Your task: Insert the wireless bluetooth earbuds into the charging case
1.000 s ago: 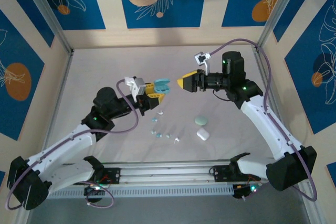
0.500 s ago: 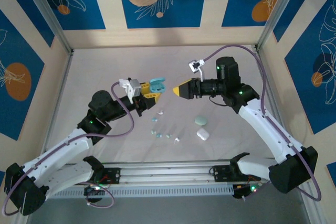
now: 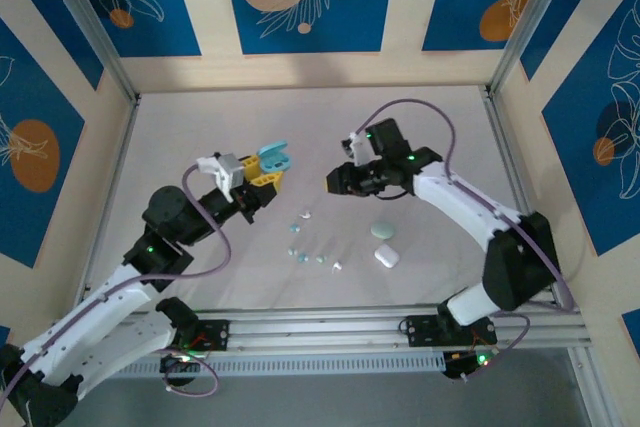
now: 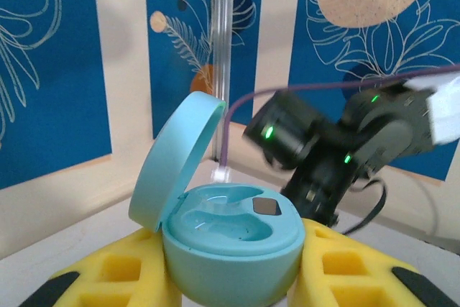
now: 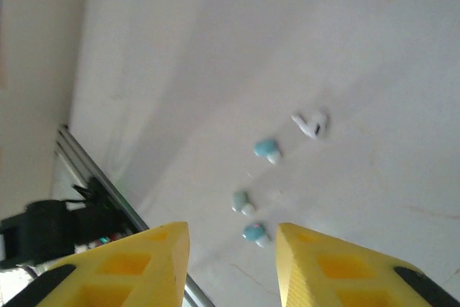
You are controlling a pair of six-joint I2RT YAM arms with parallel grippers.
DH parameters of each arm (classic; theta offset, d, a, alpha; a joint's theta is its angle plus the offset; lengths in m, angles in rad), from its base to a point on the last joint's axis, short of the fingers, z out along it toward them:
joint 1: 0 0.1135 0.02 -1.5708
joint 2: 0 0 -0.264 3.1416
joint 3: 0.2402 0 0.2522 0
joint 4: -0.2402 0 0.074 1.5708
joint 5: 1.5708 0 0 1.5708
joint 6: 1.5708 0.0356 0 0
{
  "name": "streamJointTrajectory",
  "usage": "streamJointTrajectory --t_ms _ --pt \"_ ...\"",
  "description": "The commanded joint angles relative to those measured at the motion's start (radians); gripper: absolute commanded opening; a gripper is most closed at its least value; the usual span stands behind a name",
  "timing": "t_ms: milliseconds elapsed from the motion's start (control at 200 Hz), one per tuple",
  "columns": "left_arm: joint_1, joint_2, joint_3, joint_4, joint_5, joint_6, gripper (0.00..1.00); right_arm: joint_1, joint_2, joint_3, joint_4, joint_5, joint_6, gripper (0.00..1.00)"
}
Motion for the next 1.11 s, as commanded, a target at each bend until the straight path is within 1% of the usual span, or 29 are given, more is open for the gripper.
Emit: streamJointTrajectory --t_ms 0,55,210,395,480,655,825,1100 --pt "-0.002 -0.040 0.017 -0.065 -0.046 -0.007 0.21 0.069 0.118 0.077 -0.072 0.019 -0.036 0.35" --pt "-0.003 -0.053 0.032 -0.091 -0.043 -0.005 0.21 0.106 0.193 0.132 -0.100 0.037 -0.067 0.36" --pt "-0.004 -0.078 0.067 -0.142 -0.035 -0.011 0.21 0.194 0.382 0.320 -0.210 0.136 -0.148 0.36" --pt "-0.004 -0.095 0.090 -0.166 -0.021 -0.020 0.22 0.235 0.517 0.453 -0.271 0.185 -0.194 0.37" --pt "-0.004 -0.101 0.095 -0.175 -0.018 -0.017 0.22 0.240 0.554 0.488 -0.291 0.189 -0.212 0.37" --pt "-0.004 -0.104 0.103 -0.181 -0.013 -0.017 0.23 0.251 0.606 0.525 -0.318 0.148 -0.255 0.38" --pt "-0.004 -0.098 0.104 -0.182 -0.005 -0.017 0.22 0.261 0.638 0.552 -0.326 0.168 -0.266 0.38" --pt "-0.003 -0.096 0.105 -0.181 -0.003 -0.025 0.23 0.268 0.694 0.591 -0.362 0.142 -0.307 0.40"
